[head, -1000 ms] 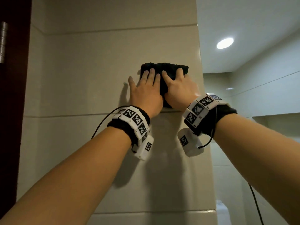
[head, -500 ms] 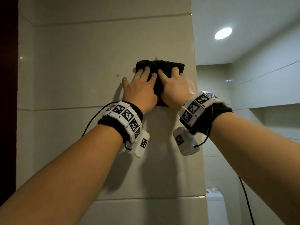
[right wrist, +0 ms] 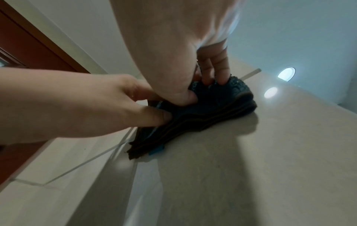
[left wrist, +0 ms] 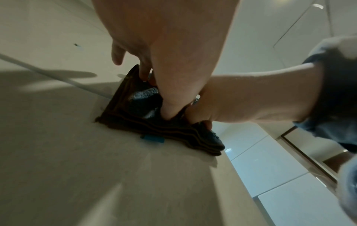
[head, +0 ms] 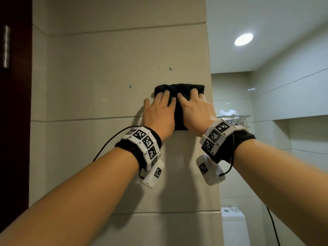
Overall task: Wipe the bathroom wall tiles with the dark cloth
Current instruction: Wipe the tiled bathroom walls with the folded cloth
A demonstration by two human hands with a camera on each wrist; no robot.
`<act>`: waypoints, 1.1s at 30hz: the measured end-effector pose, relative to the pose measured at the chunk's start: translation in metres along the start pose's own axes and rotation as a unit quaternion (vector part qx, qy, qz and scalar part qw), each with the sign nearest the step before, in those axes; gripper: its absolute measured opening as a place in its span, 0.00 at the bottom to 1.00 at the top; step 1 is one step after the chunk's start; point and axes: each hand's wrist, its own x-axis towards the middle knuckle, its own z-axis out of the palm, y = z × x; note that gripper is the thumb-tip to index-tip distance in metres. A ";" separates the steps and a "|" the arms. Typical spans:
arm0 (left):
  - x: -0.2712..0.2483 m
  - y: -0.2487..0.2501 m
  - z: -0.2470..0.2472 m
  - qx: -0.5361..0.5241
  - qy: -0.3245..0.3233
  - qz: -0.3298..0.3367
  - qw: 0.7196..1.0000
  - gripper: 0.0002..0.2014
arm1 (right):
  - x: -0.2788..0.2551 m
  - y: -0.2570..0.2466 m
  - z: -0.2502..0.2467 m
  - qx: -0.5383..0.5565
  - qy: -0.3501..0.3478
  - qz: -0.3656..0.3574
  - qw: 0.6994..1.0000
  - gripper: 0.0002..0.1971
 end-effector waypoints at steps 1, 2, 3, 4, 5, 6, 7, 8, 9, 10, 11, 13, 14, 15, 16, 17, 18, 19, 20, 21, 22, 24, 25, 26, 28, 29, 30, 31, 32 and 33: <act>0.001 0.000 0.001 -0.002 0.002 0.003 1.000 0.35 | 0.000 -0.001 0.001 0.005 0.002 0.001 1.000 0.33; 0.001 0.001 0.002 -0.005 0.003 0.005 1.000 0.35 | 0.001 -0.001 0.003 0.008 0.004 0.002 1.000 0.33; 0.003 0.001 0.003 -0.008 0.003 0.006 1.000 0.34 | 0.001 -0.001 0.006 0.011 0.007 0.003 1.000 0.33; 0.004 0.002 0.004 -0.011 0.004 0.006 1.000 0.34 | 0.002 0.001 0.008 0.013 0.011 0.003 1.000 0.34; 0.006 0.003 0.005 -0.012 0.005 0.007 1.000 0.34 | 0.004 0.003 0.009 0.016 0.015 0.004 1.000 0.34; 0.008 0.004 0.006 -0.010 0.006 0.008 1.000 0.34 | 0.005 0.006 0.010 0.018 0.021 0.007 1.000 0.35; 0.011 0.005 0.007 -0.007 0.010 0.009 1.000 0.34 | 0.008 0.009 0.010 0.020 0.029 0.010 0.999 0.35; 0.015 0.006 0.007 -0.004 0.014 0.009 1.000 0.35 | 0.010 0.013 0.010 0.022 0.039 0.013 0.999 0.34; 0.019 0.008 0.007 -0.004 0.017 0.008 1.000 0.35 | 0.013 0.016 0.010 0.025 0.049 0.013 0.998 0.34; 0.024 0.010 0.006 -0.006 0.020 0.006 1.000 0.35 | 0.017 0.021 0.010 0.029 0.057 0.012 0.998 0.34; 0.029 0.012 0.005 -0.007 0.023 0.001 1.000 0.34 | 0.021 0.025 0.010 0.037 0.065 0.009 0.997 0.33; 0.036 0.017 0.003 -0.011 0.028 -0.006 1.000 0.34 | 0.029 0.033 0.009 0.062 0.078 0.006 0.995 0.33; 0.039 0.018 0.003 -0.013 0.030 -0.009 0.999 0.34 | 0.032 0.036 0.008 0.076 0.081 0.006 0.994 0.32; 0.040 0.019 0.004 -0.012 0.031 -0.011 0.999 0.34 | 0.036 0.038 0.007 0.086 0.084 0.005 0.993 0.32; 0.040 0.018 0.005 -0.007 0.031 -0.013 0.999 0.34 | 0.038 0.039 0.006 0.089 0.085 0.003 0.992 0.32; 0.040 0.017 0.006 -0.001 0.032 -0.014 0.999 0.34 | 0.039 0.038 0.006 0.084 0.085 -0.001 0.993 0.32; 0.038 0.016 0.007 0.005 0.032 -0.015 0.999 0.34 | 0.039 0.037 0.006 0.073 0.085 -0.006 0.994 0.32; 0.037 0.014 0.007 0.009 0.031 -0.016 0.999 0.34 | 0.039 0.035 0.007 0.058 0.087 -0.013 0.994 0.33; 0.035 0.012 0.008 0.011 0.028 -0.019 0.999 0.34 | 0.039 0.033 0.008 0.043 0.089 -0.021 0.995 0.33; 0.033 0.009 0.008 0.013 0.024 -0.022 0.999 0.35 | 0.039 0.030 0.008 0.031 0.090 -0.029 0.995 0.33; 0.032 0.006 0.008 0.016 0.019 -0.025 0.999 0.35 | 0.040 0.027 0.008 0.023 0.088 -0.035 0.995 0.34; 0.028 -0.002 0.009 0.020 0.015 -0.029 0.999 0.35 | 0.041 0.020 0.007 0.008 0.082 -0.041 0.996 0.34; 0.028 -0.005 0.011 0.020 0.017 -0.033 0.999 0.36 | 0.042 0.016 0.006 0.000 0.080 -0.042 0.996 0.34; 0.028 -0.009 0.012 0.018 0.020 -0.037 0.999 0.36 | 0.043 0.013 0.005 -0.006 0.079 -0.042 0.996 0.34; 0.030 -0.015 0.013 0.010 0.021 -0.046 0.999 0.36 | 0.046 0.008 0.004 -0.013 0.079 -0.043 0.996 0.34; 0.032 -0.016 0.014 0.006 0.020 -0.050 0.999 0.36 | 0.048 0.007 0.004 -0.013 0.082 -0.043 0.996 0.34; 0.034 -0.018 0.014 0.003 0.020 -0.053 0.998 0.36 | 0.051 0.005 0.003 -0.013 0.085 -0.045 0.995 0.34; 0.036 -0.019 0.014 0.000 0.019 -0.055 0.998 0.36 | 0.054 0.004 0.002 -0.012 0.088 -0.048 0.995 0.34; 0.039 -0.021 0.013 -0.003 0.019 -0.058 0.998 0.35 | 0.057 0.003 0.001 -0.012 0.089 -0.052 0.995 0.35; 0.041 -0.023 0.013 -0.007 0.019 -0.062 0.998 0.36 | 0.062 0.002 0.000 -0.013 0.090 -0.057 0.994 0.35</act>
